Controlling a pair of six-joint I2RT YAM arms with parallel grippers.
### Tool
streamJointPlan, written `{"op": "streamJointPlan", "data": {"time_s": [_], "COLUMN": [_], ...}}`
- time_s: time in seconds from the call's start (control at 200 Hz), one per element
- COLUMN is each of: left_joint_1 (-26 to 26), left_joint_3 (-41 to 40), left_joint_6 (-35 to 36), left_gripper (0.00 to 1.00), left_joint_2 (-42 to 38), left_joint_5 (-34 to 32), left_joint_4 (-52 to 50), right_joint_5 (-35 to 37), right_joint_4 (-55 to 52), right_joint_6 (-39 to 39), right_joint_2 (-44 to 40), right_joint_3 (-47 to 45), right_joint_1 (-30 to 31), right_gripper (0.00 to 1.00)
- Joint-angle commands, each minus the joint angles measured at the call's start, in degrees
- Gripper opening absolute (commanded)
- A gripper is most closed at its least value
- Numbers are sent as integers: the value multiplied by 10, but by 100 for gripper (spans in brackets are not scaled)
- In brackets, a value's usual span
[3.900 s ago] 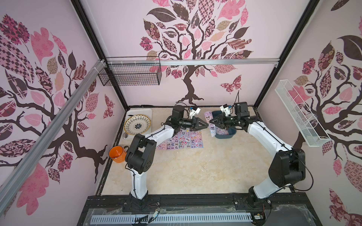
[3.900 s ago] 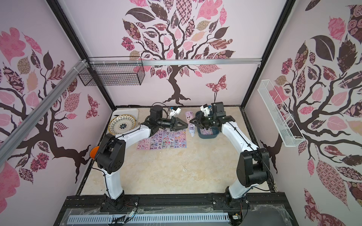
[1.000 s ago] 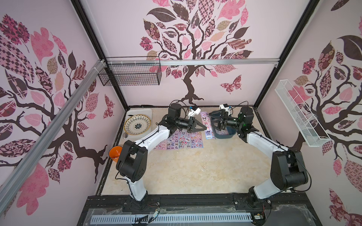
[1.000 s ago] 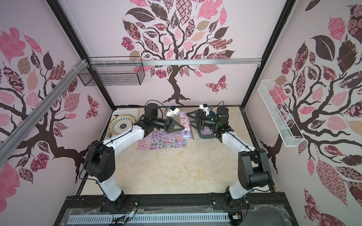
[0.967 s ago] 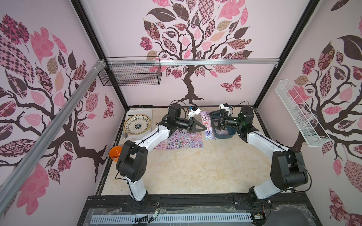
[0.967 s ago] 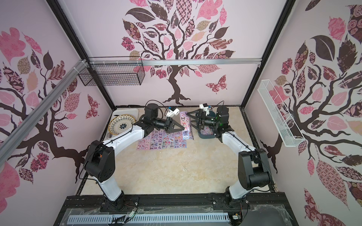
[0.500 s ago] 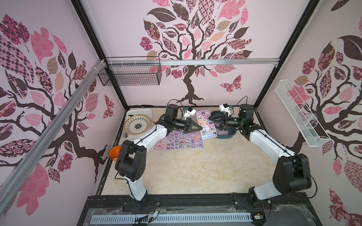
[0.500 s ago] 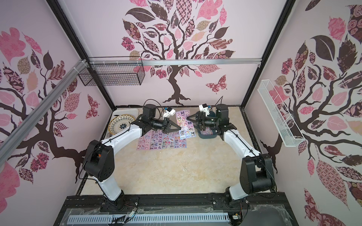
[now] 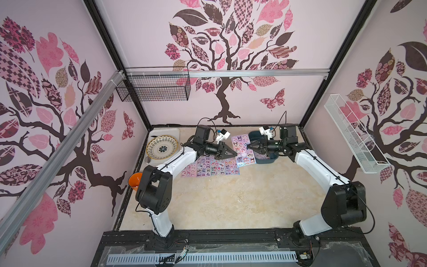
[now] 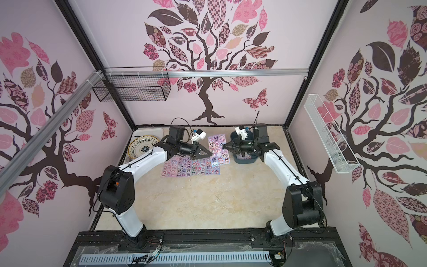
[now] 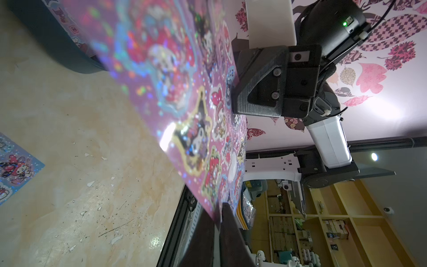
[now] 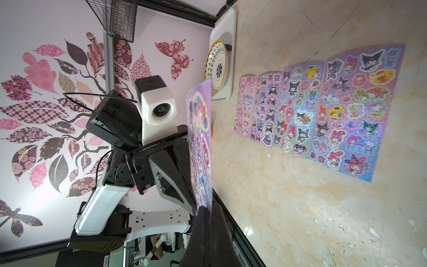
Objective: Take the stickers out of the storage box
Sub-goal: Move the storage box to the center of the board.
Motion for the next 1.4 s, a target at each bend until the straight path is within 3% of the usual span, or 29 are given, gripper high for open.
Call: {"op": "streamJointPlan", "data": {"time_s": [0.0, 0.485, 0.73, 1.396], "left_joint_1": [25, 55, 57, 58], "left_joint_3": [16, 3, 4, 1], "left_joint_6": [41, 74, 83, 87], "left_gripper": [21, 24, 24, 24], "left_joint_2": [21, 41, 40, 32], "left_joint_5": [-22, -65, -67, -67], "left_joint_4": [-61, -95, -107, -111], "right_joint_5": [50, 156, 203, 267], "right_joint_4": [-46, -111, -150, -161], "right_joint_6": [-51, -124, -151, -188], "right_joint_2": [30, 301, 386, 387], "right_joint_3": [36, 265, 333, 276], "right_joint_1": [-4, -3, -12, -63], "right_gripper": [0, 0, 0, 0]}}
